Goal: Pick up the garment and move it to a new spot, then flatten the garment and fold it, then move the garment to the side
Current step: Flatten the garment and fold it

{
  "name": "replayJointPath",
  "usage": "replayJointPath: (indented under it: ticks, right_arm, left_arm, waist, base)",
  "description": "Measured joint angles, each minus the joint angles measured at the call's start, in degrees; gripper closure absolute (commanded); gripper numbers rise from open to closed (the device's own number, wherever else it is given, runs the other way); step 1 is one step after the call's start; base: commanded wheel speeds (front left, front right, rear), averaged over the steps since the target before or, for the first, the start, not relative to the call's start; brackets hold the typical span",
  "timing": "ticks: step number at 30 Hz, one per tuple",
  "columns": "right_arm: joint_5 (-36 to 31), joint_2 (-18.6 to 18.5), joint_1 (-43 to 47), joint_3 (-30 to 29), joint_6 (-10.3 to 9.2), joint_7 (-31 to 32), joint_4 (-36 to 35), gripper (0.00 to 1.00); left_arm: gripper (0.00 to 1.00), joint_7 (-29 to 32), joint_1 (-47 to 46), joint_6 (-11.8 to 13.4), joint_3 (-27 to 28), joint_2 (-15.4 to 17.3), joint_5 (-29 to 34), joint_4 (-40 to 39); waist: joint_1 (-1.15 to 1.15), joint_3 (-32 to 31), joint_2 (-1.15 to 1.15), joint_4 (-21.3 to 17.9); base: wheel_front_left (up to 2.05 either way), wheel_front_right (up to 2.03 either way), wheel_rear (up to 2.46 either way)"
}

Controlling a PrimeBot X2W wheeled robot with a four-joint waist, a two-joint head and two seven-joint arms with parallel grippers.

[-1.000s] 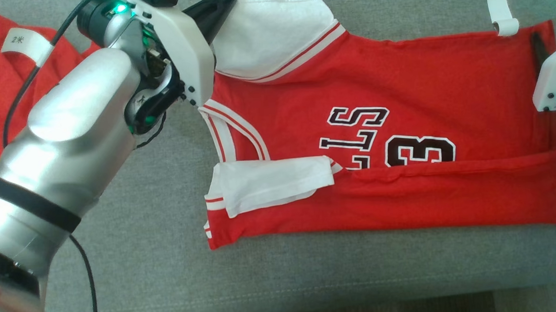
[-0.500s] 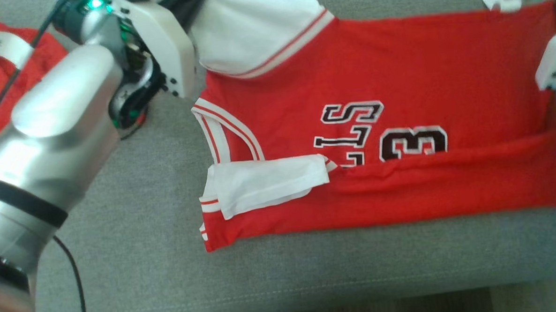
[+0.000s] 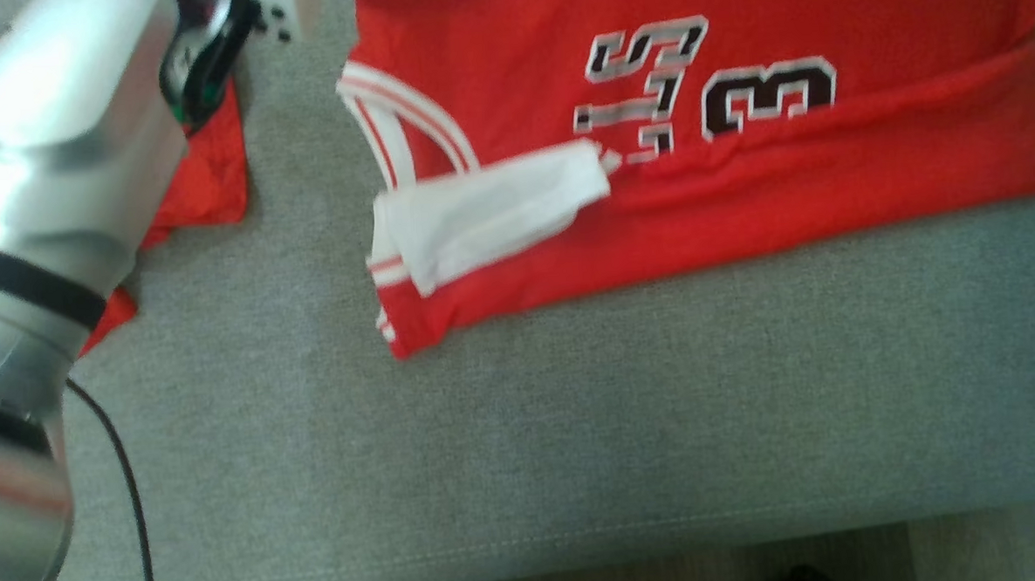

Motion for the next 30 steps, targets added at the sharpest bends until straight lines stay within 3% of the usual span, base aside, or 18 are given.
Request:
replayJointPath:
  ticks: [4,7,15,22,30]
  right_arm:
    - [0.5,0.2,-1.9,-0.8,0.00,-2.3,2.1,1.00]
    - [2.1,0.8,-1.7,-0.4,0.00,-2.4,4.2,1.00]
    - [5.9,0.3,1.6,2.1,0.00,-2.8,6.3,1.00]
    - [10.0,-1.1,6.7,6.1,0.00,0.4,6.8,1.00]
    - [12.9,-4.2,12.1,12.1,0.00,4.6,5.8,1.00]
  left_arm:
    - [1.00,-2.2,-1.8,0.3,0.1,-1.9,0.5,3.1]
    - [1.00,-3.1,-1.7,-0.9,-0.1,-2.9,0.5,4.8]
    - [1.00,-4.6,2.6,-2.8,-1.3,-3.0,1.0,5.4]
    - [1.00,-4.7,8.4,-4.2,-4.1,-1.6,1.0,0.9]
    - [1.00,-0.4,16.7,-4.1,-7.7,1.8,0.4,-9.6]
  waist:
    - [0.00,0.6,0.00,0.2]
    - [0.00,0.3,0.00,0.3]
    - [0.00,-2.5,0.00,1.1]
    - [0.00,-6.7,0.00,2.0]
    - [0.00,-11.1,0.00,3.1]
  base:
    - [0.00,0.00,0.00]
    - [0.00,0.00,0.00]
    - [0.00,0.00,0.00]
    - [0.00,0.00,0.00]
    - [0.00,0.00,0.00]
